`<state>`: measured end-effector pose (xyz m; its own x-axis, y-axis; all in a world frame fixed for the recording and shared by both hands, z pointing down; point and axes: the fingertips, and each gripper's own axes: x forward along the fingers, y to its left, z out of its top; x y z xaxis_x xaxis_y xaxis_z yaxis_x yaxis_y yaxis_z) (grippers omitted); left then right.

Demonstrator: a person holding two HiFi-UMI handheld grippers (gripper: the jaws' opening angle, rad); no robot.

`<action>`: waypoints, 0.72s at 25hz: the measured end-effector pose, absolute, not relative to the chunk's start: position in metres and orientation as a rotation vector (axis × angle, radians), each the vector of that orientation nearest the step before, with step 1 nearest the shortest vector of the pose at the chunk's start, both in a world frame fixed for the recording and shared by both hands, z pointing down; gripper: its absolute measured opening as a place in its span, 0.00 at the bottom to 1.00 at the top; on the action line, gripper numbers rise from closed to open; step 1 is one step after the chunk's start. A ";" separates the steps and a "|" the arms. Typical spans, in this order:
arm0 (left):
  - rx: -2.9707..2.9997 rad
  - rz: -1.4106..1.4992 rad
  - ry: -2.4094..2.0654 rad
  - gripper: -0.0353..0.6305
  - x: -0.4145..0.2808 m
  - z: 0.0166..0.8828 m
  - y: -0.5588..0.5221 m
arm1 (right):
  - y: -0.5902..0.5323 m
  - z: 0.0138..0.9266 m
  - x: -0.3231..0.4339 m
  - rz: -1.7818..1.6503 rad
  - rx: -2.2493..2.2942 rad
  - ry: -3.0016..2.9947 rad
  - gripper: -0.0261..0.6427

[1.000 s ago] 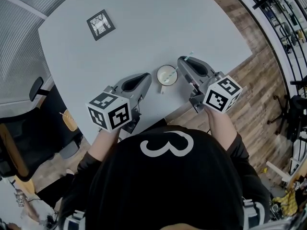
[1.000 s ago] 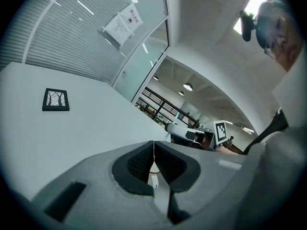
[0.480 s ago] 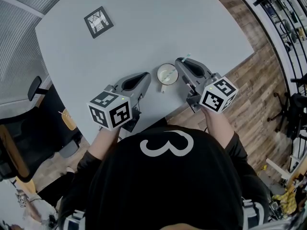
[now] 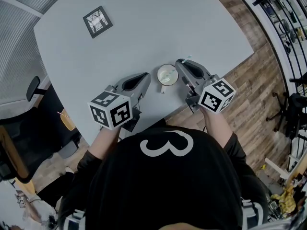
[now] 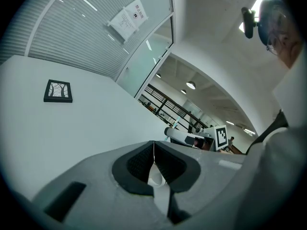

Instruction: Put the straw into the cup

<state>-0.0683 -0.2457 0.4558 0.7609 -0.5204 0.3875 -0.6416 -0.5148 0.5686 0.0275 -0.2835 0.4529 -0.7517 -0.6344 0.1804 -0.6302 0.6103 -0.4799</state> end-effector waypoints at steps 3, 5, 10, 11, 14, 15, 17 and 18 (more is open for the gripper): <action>2.232 0.212 -0.866 0.08 -0.067 0.455 -0.245 | -0.283 0.454 0.028 -0.842 -1.097 2.816 0.09; 2.235 0.211 -0.868 0.08 -0.067 0.453 -0.245 | -0.284 0.453 0.030 -0.848 -1.103 2.806 0.09; 2.232 0.205 -0.881 0.08 -0.068 0.451 -0.244 | -0.286 0.458 0.034 -0.869 -1.139 2.784 0.09; 2.231 0.204 -0.884 0.08 -0.068 0.451 -0.244 | -0.286 0.459 0.035 -0.871 -1.142 2.783 0.11; 2.229 0.205 -0.893 0.08 -0.069 0.452 -0.242 | -0.287 0.460 0.037 -0.873 -1.150 2.772 0.20; 2.229 0.205 -0.896 0.08 -0.069 0.451 -0.240 | -0.286 0.459 0.039 -0.873 -1.152 2.765 0.22; 2.230 0.200 -0.904 0.08 -0.067 0.447 -0.237 | -0.284 0.454 0.043 -0.866 -1.155 2.752 0.23; 2.232 0.196 -0.908 0.08 -0.066 0.444 -0.234 | -0.281 0.450 0.047 -0.860 -1.155 2.748 0.23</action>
<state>-0.0662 -0.2343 0.4445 0.7419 -0.5525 0.3800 -0.6601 -0.5022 0.5586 0.0466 -0.2814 0.4498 -0.7221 -0.6703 0.1711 -0.6482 0.5694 -0.5056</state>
